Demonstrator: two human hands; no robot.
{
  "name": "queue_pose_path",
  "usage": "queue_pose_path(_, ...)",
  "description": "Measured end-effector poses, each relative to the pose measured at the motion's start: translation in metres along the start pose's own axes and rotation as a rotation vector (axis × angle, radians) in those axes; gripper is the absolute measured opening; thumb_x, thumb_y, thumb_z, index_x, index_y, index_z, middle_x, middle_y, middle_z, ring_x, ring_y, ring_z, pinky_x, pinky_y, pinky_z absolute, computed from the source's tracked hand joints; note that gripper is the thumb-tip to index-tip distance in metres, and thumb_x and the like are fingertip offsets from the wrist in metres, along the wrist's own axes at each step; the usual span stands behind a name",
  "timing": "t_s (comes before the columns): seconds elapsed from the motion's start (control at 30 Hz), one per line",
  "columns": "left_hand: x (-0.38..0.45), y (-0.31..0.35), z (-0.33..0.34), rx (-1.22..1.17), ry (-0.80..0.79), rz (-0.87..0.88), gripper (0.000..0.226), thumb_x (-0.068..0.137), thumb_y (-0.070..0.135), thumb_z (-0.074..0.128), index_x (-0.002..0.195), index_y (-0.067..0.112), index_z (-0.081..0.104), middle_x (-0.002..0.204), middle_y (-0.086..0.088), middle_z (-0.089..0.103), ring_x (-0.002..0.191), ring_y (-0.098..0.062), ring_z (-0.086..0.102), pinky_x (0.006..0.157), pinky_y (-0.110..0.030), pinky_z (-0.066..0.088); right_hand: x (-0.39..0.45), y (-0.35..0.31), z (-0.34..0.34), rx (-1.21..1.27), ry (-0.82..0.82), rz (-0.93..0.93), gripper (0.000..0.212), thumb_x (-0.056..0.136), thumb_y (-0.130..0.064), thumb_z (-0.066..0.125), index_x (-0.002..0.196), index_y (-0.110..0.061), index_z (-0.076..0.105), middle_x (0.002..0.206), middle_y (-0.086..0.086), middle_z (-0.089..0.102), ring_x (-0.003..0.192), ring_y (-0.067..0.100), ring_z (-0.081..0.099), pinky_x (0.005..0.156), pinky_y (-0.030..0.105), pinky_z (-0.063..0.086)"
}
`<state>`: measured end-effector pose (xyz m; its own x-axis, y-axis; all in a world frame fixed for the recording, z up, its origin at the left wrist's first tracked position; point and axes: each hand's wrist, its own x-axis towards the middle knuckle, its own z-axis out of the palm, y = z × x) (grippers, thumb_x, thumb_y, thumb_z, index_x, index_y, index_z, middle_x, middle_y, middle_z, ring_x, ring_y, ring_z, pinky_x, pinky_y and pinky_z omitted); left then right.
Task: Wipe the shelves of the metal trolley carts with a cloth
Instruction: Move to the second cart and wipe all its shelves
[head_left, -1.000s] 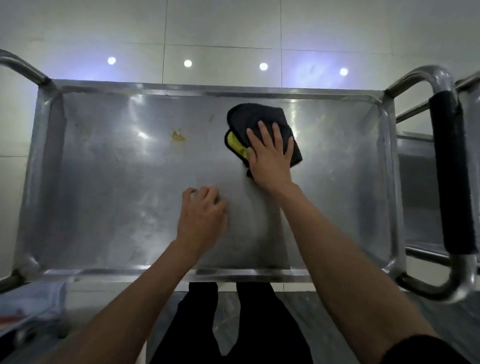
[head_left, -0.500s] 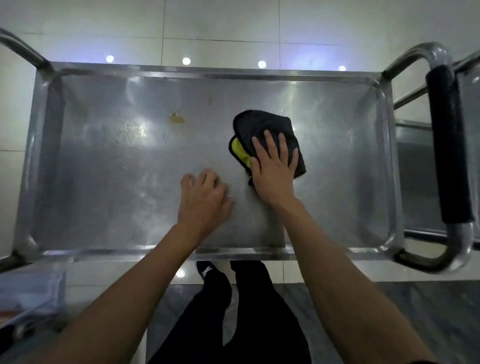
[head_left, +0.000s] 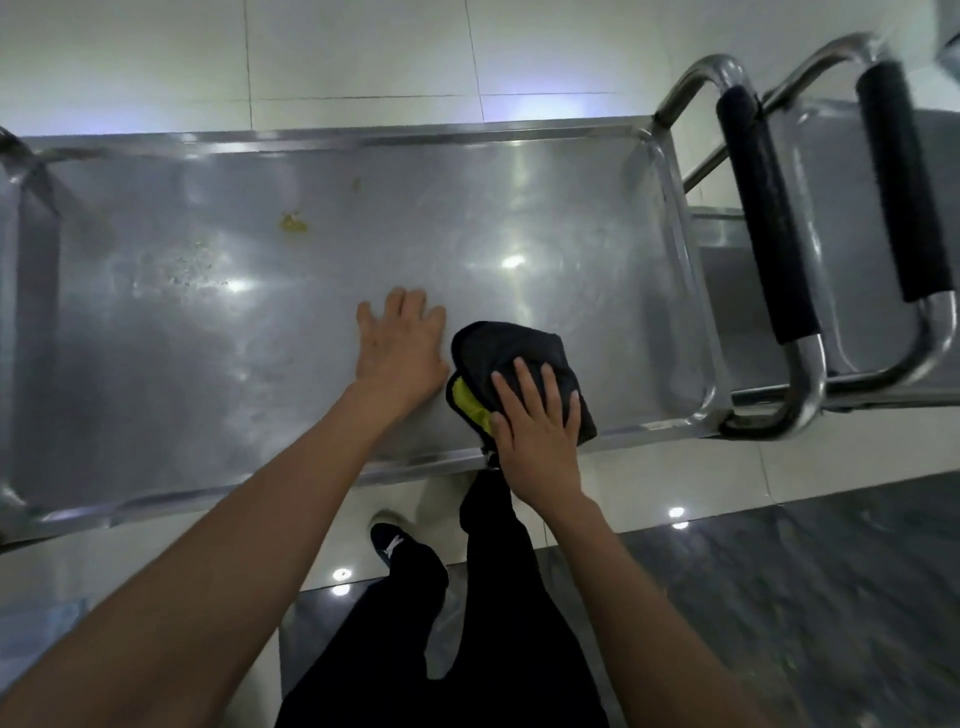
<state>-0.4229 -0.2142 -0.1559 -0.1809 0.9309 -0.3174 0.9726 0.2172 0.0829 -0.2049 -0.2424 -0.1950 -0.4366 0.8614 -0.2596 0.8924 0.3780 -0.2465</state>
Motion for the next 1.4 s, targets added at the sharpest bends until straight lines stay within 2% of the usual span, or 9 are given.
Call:
queue_pose_path(0.13, 0.026, 0.011, -0.004, 0.006, 0.015, 0.010, 0.057, 0.086, 0.055, 0.055, 0.133, 0.023, 0.051, 0.150, -0.005, 0.038, 0.140, -0.027, 0.028, 0.109, -0.057, 0.020, 0.044, 0.014, -0.009, 0.001, 0.076, 0.016, 0.051, 0.103, -0.045, 0.028, 0.154, -0.038, 0.031, 0.166, -0.008, 0.018, 0.154, 0.021, 0.007, 0.121, 0.057, 0.008)
queue_pose_path(0.3, 0.056, 0.025, -0.008, -0.045, 0.103, -0.052, 0.040, 0.089, 0.037, 0.054, 0.125, 0.020, 0.059, 0.138, -0.004, 0.048, 0.128, -0.025, 0.040, 0.104, -0.051, 0.024, 0.129, 0.031, -0.035, 0.010, 0.045, -0.038, 0.052, 0.103, -0.046, 0.025, 0.154, -0.039, 0.029, 0.167, -0.008, 0.014, 0.154, 0.020, 0.002, 0.121, 0.058, 0.003)
queue_pose_path(0.47, 0.085, 0.039, -0.020, -0.100, 0.103, -0.139, 0.036, 0.092, 0.035, 0.050, 0.120, 0.019, 0.065, 0.140, -0.003, 0.050, 0.128, -0.025, 0.044, 0.105, -0.048, 0.028, 0.222, 0.029, -0.065, 0.013, 0.014, -0.099, 0.050, 0.105, -0.044, 0.027, 0.155, -0.038, 0.027, 0.167, -0.007, 0.011, 0.154, 0.020, -0.002, 0.121, 0.057, -0.003)
queue_pose_path(0.63, 0.079, 0.052, -0.018, -0.092, 0.056, -0.180, 0.052, 0.090, 0.044, 0.051, 0.132, 0.015, 0.055, 0.147, -0.005, 0.041, 0.136, -0.026, 0.038, 0.098, -0.047, 0.037, 0.306, 0.019, -0.083, -0.010, 0.011, -0.172, 0.051, 0.106, -0.042, 0.027, 0.156, -0.035, 0.029, 0.168, -0.005, 0.011, 0.155, 0.023, 0.000, 0.121, 0.058, -0.003)
queue_pose_path(0.73, 0.080, 0.051, -0.018, -0.074, 0.046, -0.186, 0.055, 0.091, 0.046, 0.049, 0.135, 0.015, 0.051, 0.149, -0.005, 0.036, 0.138, -0.025, 0.035, 0.099, -0.049, 0.036, 0.321, 0.019, -0.083, -0.032, 0.034, -0.199, 0.051, 0.105, -0.043, 0.026, 0.155, -0.034, 0.030, 0.167, -0.005, 0.013, 0.155, 0.023, 0.001, 0.121, 0.058, -0.002)
queue_pose_path(0.87, 0.078, 0.052, -0.016, -0.058, -0.011, -0.191, 0.060, 0.091, 0.049, 0.046, 0.141, 0.015, 0.044, 0.153, -0.005, 0.028, 0.143, -0.024, 0.027, 0.104, -0.052, 0.033, 0.287, 0.030, -0.077, 0.016, 0.033, -0.172, 0.051, 0.105, -0.043, 0.027, 0.155, -0.034, 0.029, 0.167, -0.006, 0.013, 0.155, 0.021, 0.000, 0.122, 0.056, -0.002)
queue_pose_path(1.03, 0.077, 0.049, -0.019, -0.053, -0.004, -0.160, 0.057, 0.092, 0.045, 0.046, 0.140, 0.014, 0.044, 0.151, -0.007, 0.031, 0.141, -0.027, 0.029, 0.105, -0.054, 0.030, 0.165, 0.058, -0.058, 0.014, -0.009, -0.095, 0.053, 0.104, -0.045, 0.026, 0.157, -0.036, 0.023, 0.168, -0.007, 0.007, 0.155, 0.021, -0.004, 0.122, 0.058, 0.001)
queue_pose_path(1.23, 0.073, 0.070, -0.024, 0.019, -0.042, -0.039, 0.050, 0.094, 0.020, 0.047, 0.143, 0.020, 0.041, 0.158, -0.010, 0.025, 0.146, -0.032, 0.020, 0.112, -0.057, 0.021, 0.008, 0.082, -0.029, -0.038, -0.016, 0.032, 0.055, 0.105, -0.047, 0.019, 0.158, -0.035, 0.019, 0.168, -0.007, 0.003, 0.155, 0.023, -0.002, 0.122, 0.059, 0.008)
queue_pose_path(1.4, 0.067, 0.084, -0.019, 0.029, -0.041, 0.002, 0.053, 0.092, 0.017, 0.050, 0.144, 0.019, 0.040, 0.158, -0.009, 0.026, 0.146, -0.031, 0.021, 0.112, -0.056, 0.022, -0.007, 0.084, -0.025, -0.039, -0.016, 0.091, 0.055, 0.104, -0.047, 0.018, 0.158, -0.036, 0.019, 0.168, -0.008, 0.001, 0.155, 0.021, -0.004, 0.122, 0.058, 0.007)
